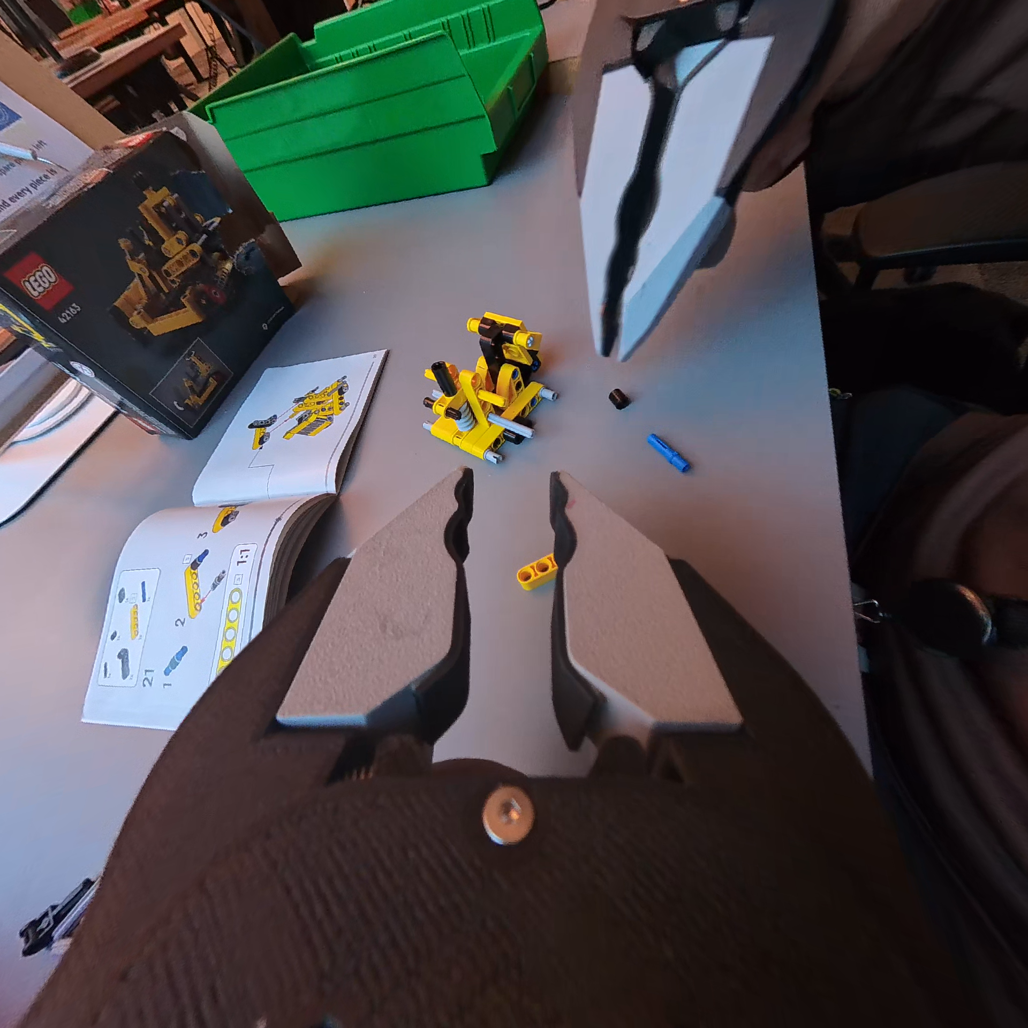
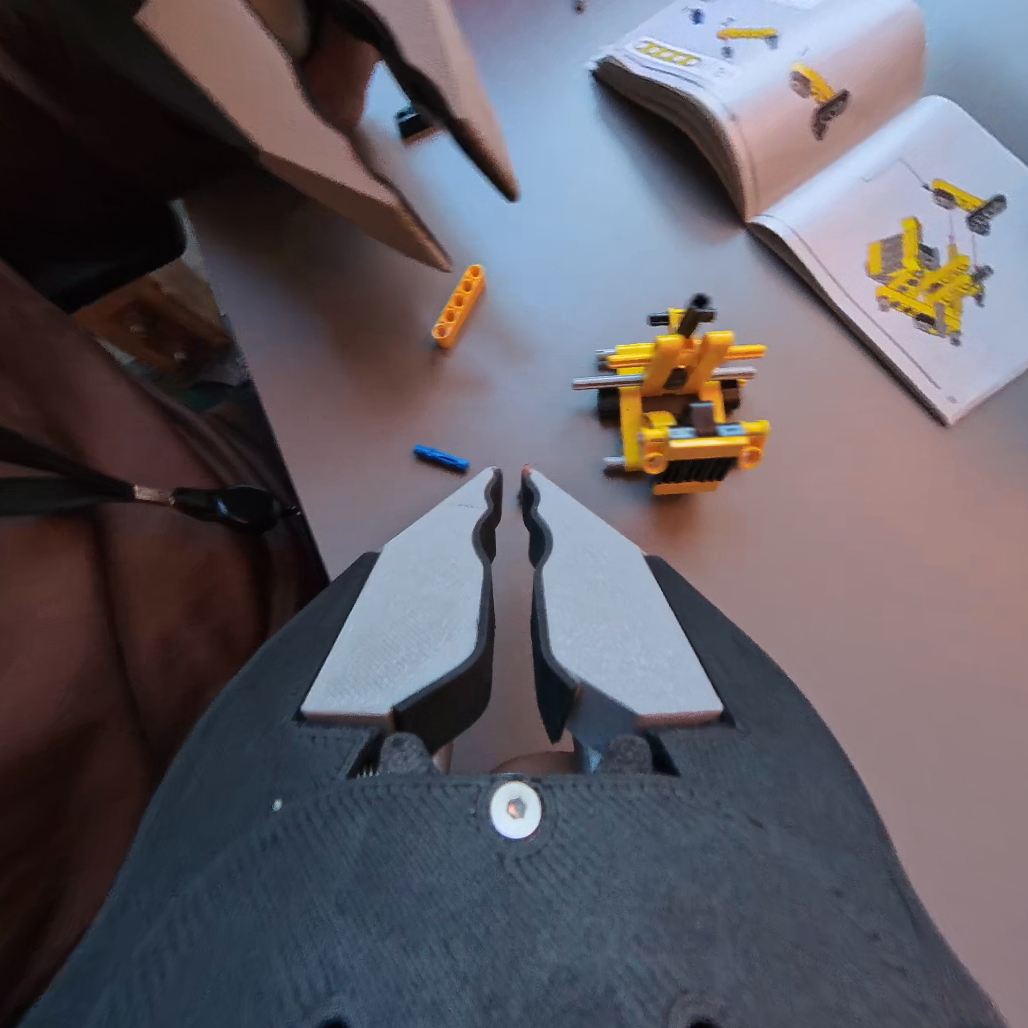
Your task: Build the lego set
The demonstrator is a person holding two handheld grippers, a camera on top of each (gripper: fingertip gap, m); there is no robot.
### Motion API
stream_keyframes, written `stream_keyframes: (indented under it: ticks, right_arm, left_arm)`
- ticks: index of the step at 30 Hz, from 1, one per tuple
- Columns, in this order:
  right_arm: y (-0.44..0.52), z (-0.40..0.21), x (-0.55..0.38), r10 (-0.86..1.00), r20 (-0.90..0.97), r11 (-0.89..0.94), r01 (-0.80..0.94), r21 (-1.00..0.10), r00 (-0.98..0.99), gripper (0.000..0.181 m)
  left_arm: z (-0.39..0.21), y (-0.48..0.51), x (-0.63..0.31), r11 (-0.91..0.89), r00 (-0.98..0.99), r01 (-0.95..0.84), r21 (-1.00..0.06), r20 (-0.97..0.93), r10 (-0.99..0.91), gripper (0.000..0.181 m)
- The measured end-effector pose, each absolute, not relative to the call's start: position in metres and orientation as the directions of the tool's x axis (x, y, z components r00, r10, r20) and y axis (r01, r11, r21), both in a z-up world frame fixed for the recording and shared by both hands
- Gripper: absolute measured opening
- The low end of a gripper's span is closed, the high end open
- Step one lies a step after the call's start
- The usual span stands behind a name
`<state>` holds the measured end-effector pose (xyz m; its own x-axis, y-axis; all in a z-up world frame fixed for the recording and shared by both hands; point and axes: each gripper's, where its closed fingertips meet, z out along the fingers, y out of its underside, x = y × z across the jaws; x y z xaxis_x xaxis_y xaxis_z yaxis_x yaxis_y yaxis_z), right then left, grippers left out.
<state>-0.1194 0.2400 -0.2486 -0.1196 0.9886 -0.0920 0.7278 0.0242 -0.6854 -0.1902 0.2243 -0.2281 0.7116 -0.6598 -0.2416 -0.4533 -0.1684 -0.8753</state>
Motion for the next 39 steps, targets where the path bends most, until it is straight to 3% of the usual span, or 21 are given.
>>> stream_keyframes:
  ticks: [5,10,15,22,24,27,30,32,39]
  right_arm:
    - [0.227,-0.266,-0.115,0.981,0.016,0.158,0.751,-0.641,-0.193,0.006]
    - [0.247,-0.259,-0.111,0.992,-0.034,0.066,0.729,-0.681,-0.121,0.008]
    - [0.243,-0.267,-0.115,0.989,-0.011,0.099,0.725,-0.682,-0.146,0.016]
    - [0.246,-0.274,-0.123,0.994,-0.011,0.073,0.724,-0.686,-0.110,0.004]
    - [0.240,-0.268,-0.127,0.990,-0.067,0.036,0.690,-0.723,-0.121,0.004]
    - [0.215,-0.237,-0.141,0.922,-0.330,-0.166,0.565,-0.808,-0.201,0.004]
    - [0.198,-0.218,-0.153,0.793,-0.539,-0.351,0.511,-0.785,-0.284,0.004]
    - [0.195,-0.214,-0.157,0.747,-0.587,-0.394,0.503,-0.769,-0.312,0.004]
    - [0.190,-0.195,-0.158,0.611,-0.692,-0.511,0.477,-0.715,-0.384,0.003]
  left_arm:
    - [-0.230,0.224,-0.189,-0.173,0.707,-0.462,-0.870,-0.243,-0.664,0.025]
    - [-0.229,0.224,-0.190,-0.172,0.710,-0.452,-0.875,-0.237,-0.663,0.024]
    - [-0.232,0.223,-0.187,-0.171,0.696,-0.475,-0.864,-0.250,-0.673,0.024]
    - [-0.238,0.217,-0.179,-0.139,0.644,-0.534,-0.834,-0.294,-0.707,0.025]
    - [-0.242,0.216,-0.176,-0.126,0.620,-0.570,-0.812,-0.324,-0.715,0.025]
    - [-0.240,0.216,-0.171,-0.054,0.594,-0.613,-0.788,-0.414,-0.690,0.025]
    - [-0.224,0.209,-0.157,0.103,0.564,-0.604,-0.790,-0.516,-0.645,0.022]
    - [-0.215,0.202,-0.147,0.182,0.542,-0.577,-0.796,-0.539,-0.645,0.020]
    - [-0.200,0.198,-0.149,0.177,0.585,-0.471,-0.864,-0.456,-0.671,0.008]
